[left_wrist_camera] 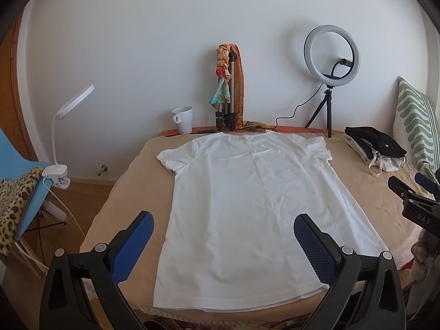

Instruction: Fold small clothes

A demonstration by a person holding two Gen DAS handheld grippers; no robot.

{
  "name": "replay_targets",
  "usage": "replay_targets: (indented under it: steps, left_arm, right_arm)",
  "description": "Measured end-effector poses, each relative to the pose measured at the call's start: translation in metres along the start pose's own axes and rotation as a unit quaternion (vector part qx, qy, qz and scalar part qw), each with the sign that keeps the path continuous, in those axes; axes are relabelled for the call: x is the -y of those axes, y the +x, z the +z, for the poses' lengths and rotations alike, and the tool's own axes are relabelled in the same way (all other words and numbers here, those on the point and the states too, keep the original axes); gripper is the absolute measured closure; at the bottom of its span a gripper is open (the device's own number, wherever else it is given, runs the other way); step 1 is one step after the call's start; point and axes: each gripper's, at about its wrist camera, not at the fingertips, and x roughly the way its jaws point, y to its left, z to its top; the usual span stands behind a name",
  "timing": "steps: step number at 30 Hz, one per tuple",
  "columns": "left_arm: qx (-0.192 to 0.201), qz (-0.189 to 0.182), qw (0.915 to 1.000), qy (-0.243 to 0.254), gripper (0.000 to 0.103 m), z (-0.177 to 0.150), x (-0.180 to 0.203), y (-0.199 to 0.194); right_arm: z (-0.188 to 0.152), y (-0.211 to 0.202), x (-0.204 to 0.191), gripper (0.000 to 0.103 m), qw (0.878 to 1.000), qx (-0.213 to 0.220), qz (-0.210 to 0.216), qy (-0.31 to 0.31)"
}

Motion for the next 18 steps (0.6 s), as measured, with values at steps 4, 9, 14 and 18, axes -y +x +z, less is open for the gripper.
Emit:
replay_targets:
  steps: [4, 9, 14, 18]
  left_arm:
    - [0.004, 0.002, 1.0, 0.0, 0.0, -0.0006, 0.0006, -0.0008]
    - [0.008, 0.003, 1.0, -0.002, 0.0, -0.0024, 0.0013, -0.0028]
    - [0.009, 0.003, 0.9999, -0.003, 0.0, -0.0019, 0.0005, -0.0027]
    - [0.009, 0.004, 0.9999, -0.003, 0.0, -0.0018, 0.0004, -0.0027]
  right_arm:
    - [0.0001, 0.0001, -0.0001, 0.0, 1.0, -0.001, 0.0, 0.0]
    - [0.0001, 0.0002, -0.0001, 0.0, 1.0, -0.001, 0.0, 0.001]
    - [-0.0001, 0.0006, -0.0001, 0.0, 1.0, -0.001, 0.0, 0.001]
    - [-0.0004, 0.0005, -0.0006, 0.0, 1.0, 0.0, 0.001, 0.0]
